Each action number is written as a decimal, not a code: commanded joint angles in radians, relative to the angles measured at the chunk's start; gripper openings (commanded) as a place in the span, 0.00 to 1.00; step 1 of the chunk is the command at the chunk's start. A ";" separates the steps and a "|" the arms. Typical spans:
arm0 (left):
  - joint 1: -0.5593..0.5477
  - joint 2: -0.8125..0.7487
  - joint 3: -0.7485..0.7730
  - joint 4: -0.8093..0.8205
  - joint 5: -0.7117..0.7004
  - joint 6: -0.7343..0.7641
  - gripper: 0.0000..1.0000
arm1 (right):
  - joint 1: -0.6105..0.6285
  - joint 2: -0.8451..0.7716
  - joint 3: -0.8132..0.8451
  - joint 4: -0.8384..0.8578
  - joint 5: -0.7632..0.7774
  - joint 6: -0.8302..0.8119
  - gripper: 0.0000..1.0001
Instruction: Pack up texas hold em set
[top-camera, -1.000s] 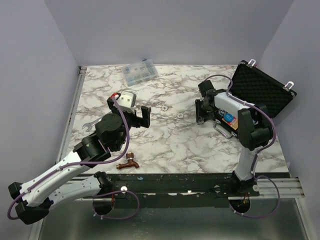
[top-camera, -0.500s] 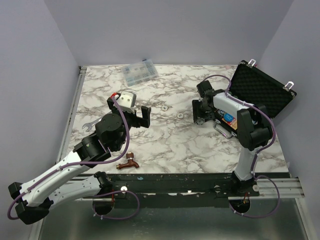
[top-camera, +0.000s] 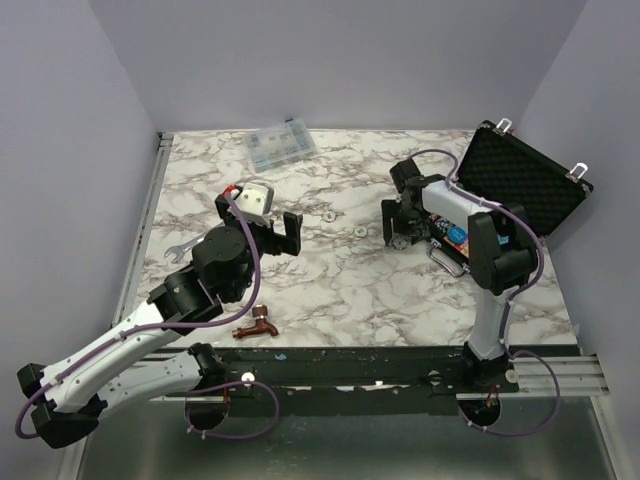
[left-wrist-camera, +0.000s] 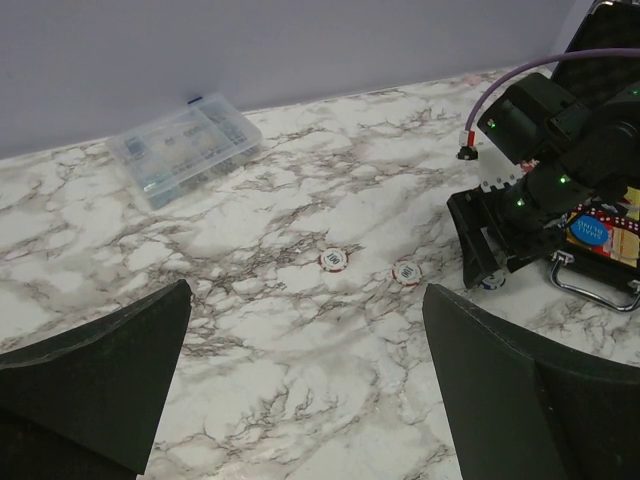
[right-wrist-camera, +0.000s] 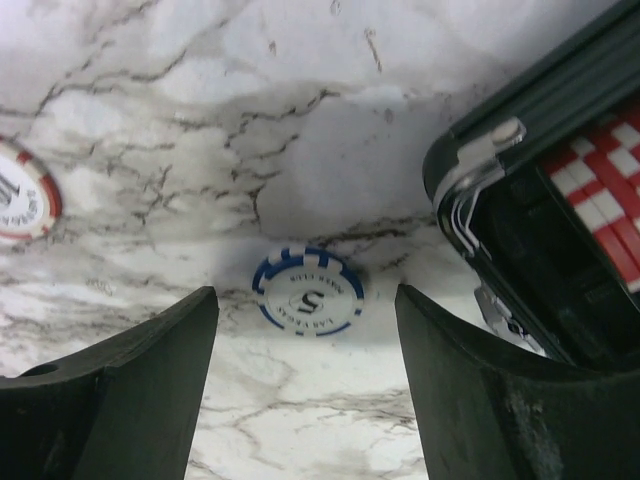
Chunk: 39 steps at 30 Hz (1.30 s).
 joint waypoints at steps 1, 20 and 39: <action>0.003 0.003 0.028 -0.004 -0.003 -0.001 0.99 | 0.006 0.070 0.063 -0.080 0.043 0.039 0.72; 0.003 -0.018 0.030 -0.005 0.005 -0.002 0.99 | 0.046 0.106 0.063 -0.113 0.086 0.057 0.61; 0.002 -0.004 0.033 -0.009 0.010 -0.003 0.99 | 0.045 0.132 0.010 -0.025 0.016 0.030 0.53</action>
